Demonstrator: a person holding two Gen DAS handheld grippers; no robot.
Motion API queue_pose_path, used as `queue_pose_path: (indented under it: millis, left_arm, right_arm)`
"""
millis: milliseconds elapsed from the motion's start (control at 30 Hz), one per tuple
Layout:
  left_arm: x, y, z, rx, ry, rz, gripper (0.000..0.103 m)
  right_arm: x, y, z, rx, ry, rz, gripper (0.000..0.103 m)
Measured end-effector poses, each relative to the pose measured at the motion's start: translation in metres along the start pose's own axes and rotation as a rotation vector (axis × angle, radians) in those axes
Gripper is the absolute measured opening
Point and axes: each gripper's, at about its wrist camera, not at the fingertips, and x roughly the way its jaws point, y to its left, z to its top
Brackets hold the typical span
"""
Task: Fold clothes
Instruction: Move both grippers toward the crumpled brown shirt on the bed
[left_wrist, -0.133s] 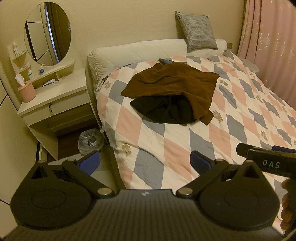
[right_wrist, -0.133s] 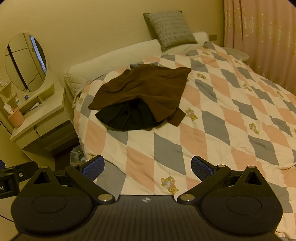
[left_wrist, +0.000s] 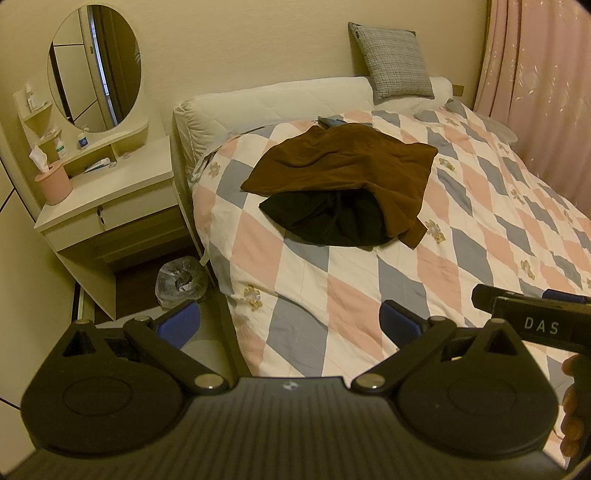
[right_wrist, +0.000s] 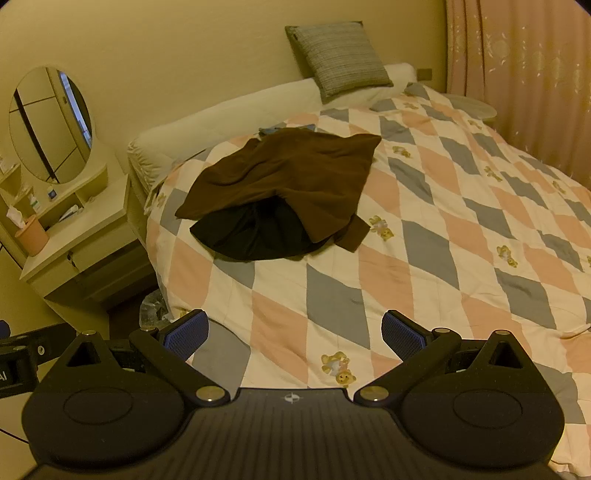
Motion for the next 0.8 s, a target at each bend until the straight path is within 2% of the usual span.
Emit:
queue_pose_path:
  millis: [133,500,800]
  left_arm:
    - [0.001,0.001,-0.008,-0.002,-0.002,-0.001,0.102]
    - [0.008,-0.007,-0.002,0.019,0.020,-0.014,0.102]
    - [0.018,-0.007,0.001,0.026,0.050,-0.059,0.102]
  right_arm:
    - [0.003,-0.001,0.000,0.000,-0.001,-0.002,0.103]
    - [0.006,-0.003,0.002,0.004,-0.002,-0.009,0.103]
    - [0.007,-0.006,0.004,0.024,0.000,-0.018,0.103]
